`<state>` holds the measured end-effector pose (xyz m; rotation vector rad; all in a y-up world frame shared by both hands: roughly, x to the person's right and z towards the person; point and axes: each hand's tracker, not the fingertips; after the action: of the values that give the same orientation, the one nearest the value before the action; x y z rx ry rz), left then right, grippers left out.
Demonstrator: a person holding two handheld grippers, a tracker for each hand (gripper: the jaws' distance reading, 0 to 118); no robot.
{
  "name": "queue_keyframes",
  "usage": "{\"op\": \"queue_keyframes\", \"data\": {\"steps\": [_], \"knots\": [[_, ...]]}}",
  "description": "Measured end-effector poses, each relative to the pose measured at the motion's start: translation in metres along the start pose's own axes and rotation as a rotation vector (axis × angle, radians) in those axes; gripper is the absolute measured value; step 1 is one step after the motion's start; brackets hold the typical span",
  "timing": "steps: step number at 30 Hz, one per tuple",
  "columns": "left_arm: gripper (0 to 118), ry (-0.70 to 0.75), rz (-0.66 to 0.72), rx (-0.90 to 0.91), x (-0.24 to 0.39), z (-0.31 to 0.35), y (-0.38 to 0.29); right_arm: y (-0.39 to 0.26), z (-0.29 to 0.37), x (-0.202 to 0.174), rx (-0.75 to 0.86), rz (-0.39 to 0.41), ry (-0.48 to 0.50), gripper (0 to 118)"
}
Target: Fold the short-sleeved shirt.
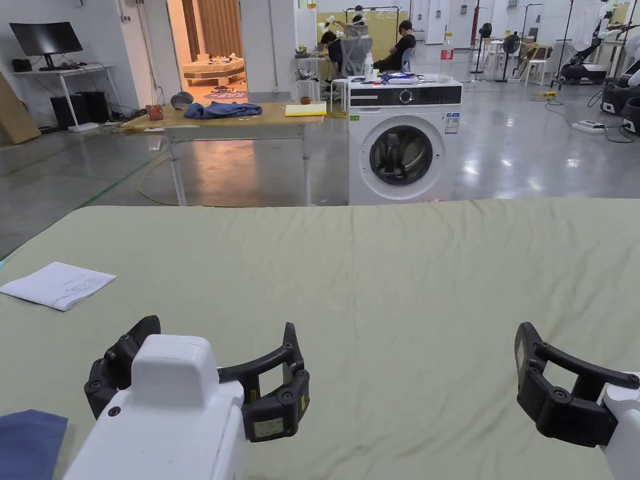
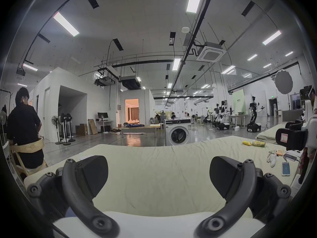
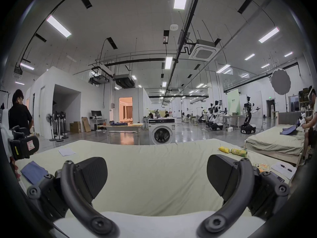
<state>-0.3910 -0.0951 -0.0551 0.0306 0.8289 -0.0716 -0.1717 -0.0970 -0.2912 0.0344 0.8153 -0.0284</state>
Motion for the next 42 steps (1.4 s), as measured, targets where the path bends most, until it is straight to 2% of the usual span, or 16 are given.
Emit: {"op": "queue_keyframes", "data": {"steps": [8,14,27,32,36,42], "knots": [[105,0.021,0.007,-0.001,0.0,-0.003,0.0,-0.002,-0.003,-0.004,-0.002,0.03,0.003,118],[105,0.042,0.085,-0.017,-0.009,-0.008,0.0,-0.004,-0.003,-0.009,-0.008,0.05,0.005,118],[105,-0.024,0.127,-0.053,-0.019,-0.01,0.004,-0.003,-0.006,-0.017,-0.023,0.044,0.021,118],[105,0.077,0.077,-0.07,-0.01,-0.012,0.002,-0.004,-0.007,-0.019,-0.033,0.053,0.024,118],[105,0.022,0.136,-0.093,-0.012,-0.01,0.001,-0.007,-0.008,-0.019,-0.047,0.048,0.021,118],[105,0.1,0.135,-0.12,-0.002,-0.012,0.007,-0.009,-0.009,-0.017,-0.064,0.043,0.017,118]]}}
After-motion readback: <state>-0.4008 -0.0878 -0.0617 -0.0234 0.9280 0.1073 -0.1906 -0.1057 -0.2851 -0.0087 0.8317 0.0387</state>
